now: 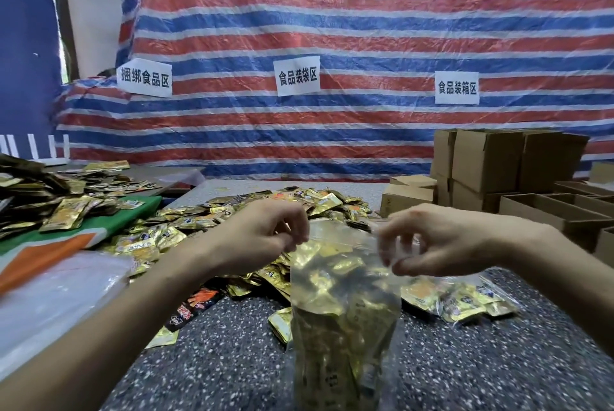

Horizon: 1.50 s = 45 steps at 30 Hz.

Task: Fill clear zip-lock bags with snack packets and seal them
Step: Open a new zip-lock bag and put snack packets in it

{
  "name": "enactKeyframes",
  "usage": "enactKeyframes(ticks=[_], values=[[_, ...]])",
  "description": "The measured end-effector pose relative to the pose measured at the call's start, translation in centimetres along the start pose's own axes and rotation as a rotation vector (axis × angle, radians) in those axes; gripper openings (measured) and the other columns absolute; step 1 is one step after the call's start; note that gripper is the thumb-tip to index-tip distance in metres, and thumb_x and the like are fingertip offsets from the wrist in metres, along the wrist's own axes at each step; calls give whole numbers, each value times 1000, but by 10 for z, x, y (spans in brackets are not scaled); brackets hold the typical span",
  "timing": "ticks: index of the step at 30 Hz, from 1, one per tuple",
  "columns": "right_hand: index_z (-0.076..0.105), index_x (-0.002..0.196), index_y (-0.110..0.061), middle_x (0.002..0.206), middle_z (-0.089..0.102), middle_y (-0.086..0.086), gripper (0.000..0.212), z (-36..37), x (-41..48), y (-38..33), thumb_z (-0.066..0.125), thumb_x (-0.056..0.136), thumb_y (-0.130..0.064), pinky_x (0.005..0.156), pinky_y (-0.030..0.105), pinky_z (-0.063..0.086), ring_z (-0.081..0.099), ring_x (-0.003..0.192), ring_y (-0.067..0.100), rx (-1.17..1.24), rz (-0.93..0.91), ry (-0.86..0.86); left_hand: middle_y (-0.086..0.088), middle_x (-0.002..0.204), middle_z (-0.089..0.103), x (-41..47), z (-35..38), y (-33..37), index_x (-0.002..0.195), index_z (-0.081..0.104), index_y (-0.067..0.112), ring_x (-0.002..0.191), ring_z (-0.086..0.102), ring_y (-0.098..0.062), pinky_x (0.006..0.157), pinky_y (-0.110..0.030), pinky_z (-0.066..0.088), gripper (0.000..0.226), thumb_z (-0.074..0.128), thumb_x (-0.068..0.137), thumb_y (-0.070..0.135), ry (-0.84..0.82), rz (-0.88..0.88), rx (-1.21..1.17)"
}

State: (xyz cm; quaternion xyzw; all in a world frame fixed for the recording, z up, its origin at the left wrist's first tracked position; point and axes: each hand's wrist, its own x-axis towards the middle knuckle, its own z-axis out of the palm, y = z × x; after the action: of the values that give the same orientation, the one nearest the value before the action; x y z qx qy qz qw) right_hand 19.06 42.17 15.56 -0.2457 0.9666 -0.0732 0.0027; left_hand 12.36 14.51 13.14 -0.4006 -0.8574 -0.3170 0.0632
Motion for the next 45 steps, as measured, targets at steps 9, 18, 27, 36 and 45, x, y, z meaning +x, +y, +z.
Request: enactKeyframes(ticks=[9, 18, 27, 36, 45], values=[[69, 82, -36, 90, 65, -30, 7, -16, -9, 8, 74, 85, -32, 72, 17, 51, 64, 83, -4, -16, 47, 121, -6, 86, 71, -5, -2, -9, 84, 72, 21, 81, 68, -17, 75, -38, 60, 40, 55, 87, -15, 160, 9, -96], [78, 87, -21, 83, 75, -8, 15, -5, -9, 17, 76, 84, -7, 74, 26, 59, 70, 81, 7, 154, 25, 367, -10, 80, 73, -3, 2, -18, 99, 69, 14, 73, 73, -20, 73, -37, 62, 27, 72, 82, -7, 340, -67, -299], [78, 87, -16, 84, 75, 7, 18, 6, -9, 23, 76, 79, 1, 67, 28, 59, 71, 75, 24, 484, 5, 451, -15, 84, 76, -3, 4, -31, 85, 77, 2, 77, 74, -25, 66, -24, 58, 9, 77, 77, 6, 287, -245, -665], [61, 100, -8, 79, 65, 5, 33, 15, -8, 25, 69, 79, 16, 68, 41, 47, 58, 72, 19, 643, 38, 532, -8, 81, 74, -1, 22, -34, 80, 74, 11, 79, 71, -23, 74, -28, 60, 7, 74, 85, 7, 395, -168, -457], [60, 123, -34, 116, 60, -29, 65, 8, 14, -12, 62, 70, -72, 82, 5, 42, 54, 108, -13, 249, 46, 414, -2, 83, 71, -3, 39, -26, 82, 71, 16, 77, 68, -16, 68, -22, 54, 11, 72, 86, 6, 471, 27, -359]])
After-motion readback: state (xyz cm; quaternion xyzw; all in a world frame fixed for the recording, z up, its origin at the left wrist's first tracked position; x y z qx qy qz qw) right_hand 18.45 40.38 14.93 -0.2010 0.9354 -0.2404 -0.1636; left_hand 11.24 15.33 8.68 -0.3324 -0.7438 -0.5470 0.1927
